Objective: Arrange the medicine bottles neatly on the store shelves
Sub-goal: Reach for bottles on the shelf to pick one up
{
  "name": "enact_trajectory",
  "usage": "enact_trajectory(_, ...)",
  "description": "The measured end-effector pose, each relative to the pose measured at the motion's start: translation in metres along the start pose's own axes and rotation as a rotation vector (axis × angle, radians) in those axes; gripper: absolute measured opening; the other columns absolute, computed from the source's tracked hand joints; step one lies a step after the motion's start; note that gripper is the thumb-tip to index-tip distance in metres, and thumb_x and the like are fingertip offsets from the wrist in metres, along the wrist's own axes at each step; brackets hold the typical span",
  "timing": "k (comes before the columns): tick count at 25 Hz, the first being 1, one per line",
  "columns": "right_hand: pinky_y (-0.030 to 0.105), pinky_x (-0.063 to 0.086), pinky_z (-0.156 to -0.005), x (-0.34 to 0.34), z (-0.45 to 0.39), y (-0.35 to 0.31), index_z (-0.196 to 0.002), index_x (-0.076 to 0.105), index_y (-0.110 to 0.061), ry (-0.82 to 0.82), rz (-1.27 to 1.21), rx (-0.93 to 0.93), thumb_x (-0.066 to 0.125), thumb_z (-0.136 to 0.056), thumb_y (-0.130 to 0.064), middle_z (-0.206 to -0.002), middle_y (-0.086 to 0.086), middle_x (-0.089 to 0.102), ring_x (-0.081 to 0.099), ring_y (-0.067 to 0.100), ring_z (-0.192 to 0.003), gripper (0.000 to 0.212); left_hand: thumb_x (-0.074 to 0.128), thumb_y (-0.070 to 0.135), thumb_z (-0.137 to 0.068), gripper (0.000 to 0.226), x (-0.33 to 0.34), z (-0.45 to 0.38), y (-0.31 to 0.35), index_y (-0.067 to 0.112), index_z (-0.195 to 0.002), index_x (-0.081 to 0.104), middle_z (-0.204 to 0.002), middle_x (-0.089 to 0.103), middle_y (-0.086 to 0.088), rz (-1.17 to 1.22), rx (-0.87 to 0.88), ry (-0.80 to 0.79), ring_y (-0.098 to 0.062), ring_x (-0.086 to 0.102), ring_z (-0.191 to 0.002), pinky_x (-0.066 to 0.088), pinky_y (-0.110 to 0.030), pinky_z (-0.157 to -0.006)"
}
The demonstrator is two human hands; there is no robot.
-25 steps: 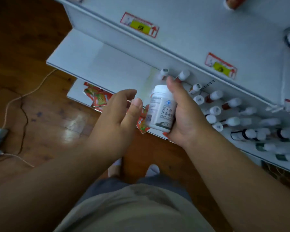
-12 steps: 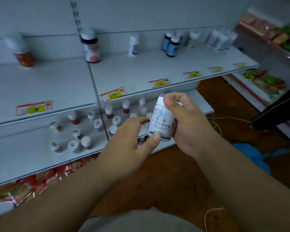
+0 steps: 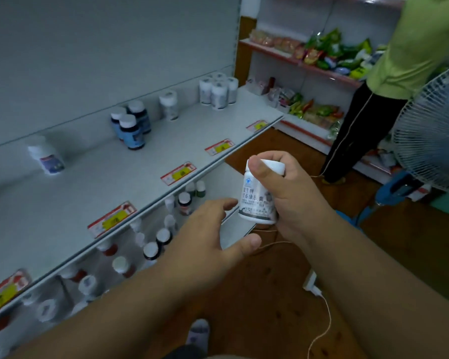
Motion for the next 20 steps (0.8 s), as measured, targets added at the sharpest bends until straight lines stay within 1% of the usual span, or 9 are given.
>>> enact_trajectory(3,0.04,0.062,-0.071,-0.047,-0.042,-0.018,-0.114,0.055,-0.019,0.109,0.04,-0.013,0.077,-0.062,-0.054,-0.096,0.006,0.064,0.067,0.017,-0.08,0.067,0.034,0.086,-0.075,0.077,0.015,-0.071,0.017,0.043,-0.139,0.034,-0.139,0.043,0.02,0.044,0.029,-0.076,0.002,0.043,-0.121,0.041,-0.026,-0.098)
enact_trajectory(6,0.038,0.061,-0.071,-0.093,-0.084,-0.031,-0.115,0.055,-0.02,0.17,0.062,-0.028,0.073,-0.069,-0.052,-0.097,0.005,0.064,0.068,0.014,-0.08,0.059,0.036,0.081,-0.078,0.067,0.037,-0.136,0.04,0.045,-0.135,0.038,-0.133,0.046,0.023,0.084,0.061,-0.125,0.007,0.045,-0.115,0.035,-0.011,-0.088)
enact_trajectory(8,0.03,0.059,-0.066,-0.118,-0.116,-0.033,-0.116,0.054,-0.022,0.165,0.055,-0.039,0.073,-0.078,-0.047,-0.1,0.005,0.064,0.069,0.009,-0.074,0.05,0.038,0.079,-0.079,0.063,0.052,-0.176,0.049,0.046,-0.133,0.039,-0.128,0.048,0.026,0.082,0.077,-0.143,0.014,0.045,-0.111,0.034,-0.004,-0.078)
enact_trajectory(11,0.024,0.056,-0.062,-0.152,-0.173,-0.034,-0.117,0.052,-0.024,0.11,0.082,-0.04,0.071,-0.084,-0.043,-0.102,0.005,0.063,0.07,0.004,-0.072,0.042,0.041,0.075,-0.076,0.061,0.073,-0.241,0.054,0.047,-0.131,0.04,-0.127,0.05,0.024,0.092,0.067,-0.091,0.015,0.046,-0.107,0.036,-0.003,-0.072)
enact_trajectory(13,0.024,0.056,-0.063,-0.165,-0.214,-0.039,-0.117,0.052,-0.025,0.023,0.129,-0.018,0.071,-0.084,-0.043,-0.104,0.004,0.063,0.071,0.004,-0.076,0.042,0.04,0.076,-0.076,0.066,0.076,-0.278,0.053,0.046,-0.135,0.038,-0.133,0.049,0.02,0.045,0.009,-0.014,0.014,0.045,-0.105,0.034,-0.005,-0.076)
enact_trajectory(15,0.026,0.058,-0.065,-0.167,-0.248,-0.045,-0.118,0.051,-0.027,-0.05,0.182,-0.005,0.072,-0.084,-0.041,-0.108,0.003,0.063,0.071,0.009,-0.083,0.042,0.039,0.077,-0.075,0.074,0.071,-0.298,0.046,0.044,-0.141,0.032,-0.141,0.042,0.017,-0.029,-0.082,0.052,0.012,0.04,-0.111,0.035,-0.013,-0.089)
enact_trajectory(16,0.027,0.059,-0.066,-0.164,-0.264,-0.048,-0.118,0.051,-0.029,-0.088,0.203,-0.007,0.072,-0.085,-0.039,-0.108,0.001,0.063,0.071,0.011,-0.085,0.041,0.039,0.078,-0.075,0.077,0.063,-0.305,0.039,0.043,-0.143,0.03,-0.145,0.039,0.016,-0.074,-0.131,0.09,0.007,0.038,-0.118,0.035,-0.019,-0.094)
enact_trajectory(18,0.028,0.06,-0.069,-0.148,-0.292,-0.05,-0.119,0.051,-0.029,-0.157,0.226,0.002,0.072,-0.086,-0.035,-0.108,-0.003,0.061,0.069,0.012,-0.087,0.04,0.038,0.079,-0.075,0.083,0.045,-0.316,0.019,0.036,-0.146,0.03,-0.149,0.037,0.013,-0.184,-0.207,0.16,-0.005,0.038,-0.13,0.034,-0.026,-0.102)
enact_trajectory(20,0.025,0.059,-0.074,-0.121,-0.323,-0.056,-0.124,0.05,-0.03,-0.237,0.315,-0.047,0.072,-0.087,-0.032,-0.108,-0.014,0.057,0.064,0.01,-0.094,0.043,0.033,0.083,-0.071,0.093,0.023,-0.327,-0.011,0.03,-0.147,0.031,-0.152,0.036,0.007,-0.274,-0.304,0.218,-0.014,0.038,-0.135,0.034,-0.034,-0.11)
Point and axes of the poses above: each hand's wrist, its own z-axis away from the middle knuckle, its own x-axis out of the palm, y = z × x, the point moved 9 cm from there along -z, towards the middle knuckle
